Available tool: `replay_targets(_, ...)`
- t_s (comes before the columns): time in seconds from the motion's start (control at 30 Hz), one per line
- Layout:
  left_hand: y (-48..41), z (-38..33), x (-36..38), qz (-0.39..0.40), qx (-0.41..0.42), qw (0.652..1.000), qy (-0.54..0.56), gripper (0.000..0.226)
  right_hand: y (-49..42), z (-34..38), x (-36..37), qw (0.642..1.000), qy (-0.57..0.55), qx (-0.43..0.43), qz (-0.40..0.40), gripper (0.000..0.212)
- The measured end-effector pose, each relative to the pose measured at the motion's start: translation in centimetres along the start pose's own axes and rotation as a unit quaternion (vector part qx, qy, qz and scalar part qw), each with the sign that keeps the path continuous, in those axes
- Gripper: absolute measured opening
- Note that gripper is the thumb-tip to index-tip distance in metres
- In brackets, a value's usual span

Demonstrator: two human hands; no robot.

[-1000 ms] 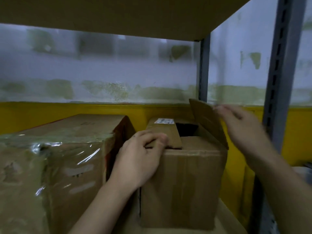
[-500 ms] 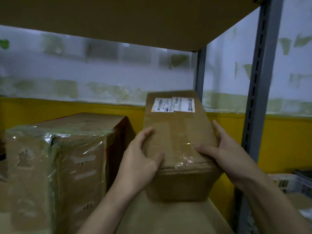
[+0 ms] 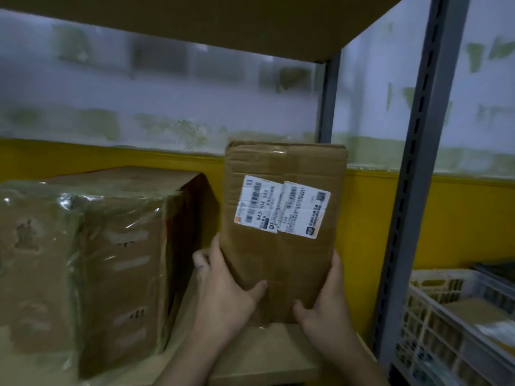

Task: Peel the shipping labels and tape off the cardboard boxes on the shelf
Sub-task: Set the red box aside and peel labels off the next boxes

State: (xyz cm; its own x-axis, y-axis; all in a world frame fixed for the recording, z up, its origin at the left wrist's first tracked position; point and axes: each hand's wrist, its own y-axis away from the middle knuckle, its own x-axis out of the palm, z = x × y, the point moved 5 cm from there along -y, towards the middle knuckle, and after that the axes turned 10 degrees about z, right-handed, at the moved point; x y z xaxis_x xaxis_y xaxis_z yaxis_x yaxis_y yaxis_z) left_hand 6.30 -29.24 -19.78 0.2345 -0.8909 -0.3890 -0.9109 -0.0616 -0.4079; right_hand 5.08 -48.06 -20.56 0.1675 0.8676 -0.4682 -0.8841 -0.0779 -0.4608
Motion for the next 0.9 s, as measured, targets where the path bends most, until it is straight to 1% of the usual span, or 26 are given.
replay_targets(0.07,-0.2,-0.5,-0.2,-0.01,0.027,0.999,-0.024,0.12,0.0,-0.1,-0.1,0.999,-0.017,0.0,-0.03,0.1)
replay_targets(0.13,-0.5,-1.7,-0.8,-0.024,0.075,0.996,-0.052,0.136,-0.4,0.9,-1.3,0.996,-0.031,-0.02,-0.08,0.094)
replay_targets(0.17,-0.7,-2.6,-1.2,-0.028,0.102,0.992,-0.067,0.144,-0.7,1.8,-2.2,0.993,-0.028,-0.038,-0.106,0.097)
replay_targets(0.23,-1.2,-4.8,-2.0,-0.033,0.159,0.981,-0.104,0.15,-1.6,4.2,-3.8,0.987,-0.022,-0.08,-0.134,0.11)
replay_targets(0.3,-2.0,-7.3,-2.8,-0.025,0.211,0.969,-0.129,0.147,-2.7,6.2,-4.9,0.984,-0.025,-0.114,-0.133,0.116)
replay_targets(0.37,-3.2,-9.5,-3.5,-0.016,0.244,0.959,-0.14,0.144,-3.8,7.6,-6.1,0.982,-0.021,-0.133,-0.135,0.115)
replay_targets(0.47,-5.3,-12.0,-4.5,-0.019,0.248,0.951,-0.181,0.145,-5.2,8.2,-7.5,0.983,-0.042,-0.127,-0.129,0.11)
replay_targets(0.53,-6.6,-13.6,-4.5,0.01,0.251,0.95,-0.188,0.145,-5.7,7.8,-7.1,0.987,-0.048,-0.113,-0.099,0.104)
replay_targets(0.6,-7.6,-14.7,-4.0,0.052,0.243,0.946,-0.208,0.144,-5.9,7.3,-5.9,0.991,-0.062,-0.099,-0.06,0.087)
replay_targets(0.63,-8.0,-14.9,-3.8,0.056,0.231,0.942,-0.237,0.142,-5.9,7.1,-5.4,0.992,-0.069,-0.094,-0.055,0.075)
replay_targets(0.67,-8.3,-14.9,-3.9,0.043,0.216,0.939,-0.263,0.136,-5.8,7.1,-5.2,0.991,-0.079,-0.092,-0.062,0.063)
replay_targets(0.7,-8.5,-14.7,-4.1,0.016,0.205,0.939,-0.277,0.126,-6.0,6.9,-5.2,0.989,-0.091,-0.089,-0.075,0.053)
replay_targets(0.73,-8.6,-14.4,-4.4,-0.01,0.203,0.939,-0.277,0.112,-6.2,6.7,-5.2,0.987,-0.106,-0.084,-0.086,0.053)
replay_targets(0.77,-8.7,-14.1,-4.5,-0.027,0.207,0.939,-0.272,0.099,-6.4,6.4,-5.1,0.985,-0.12,-0.08,-0.09,0.065)
replay_targets(0.83,-8.8,-13.8,-4.4,-0.036,0.221,0.937,-0.268,0.081,-6.8,5.6,-4.5,0.985,-0.13,-0.077,-0.081,0.089)
replay_targets(0.9,-8.8,-13.7,-4.3,-0.048,0.238,0.935,-0.258,0.066,-7.1,4.9,-3.8,0.987,-0.116,-0.066,-0.088,0.096)
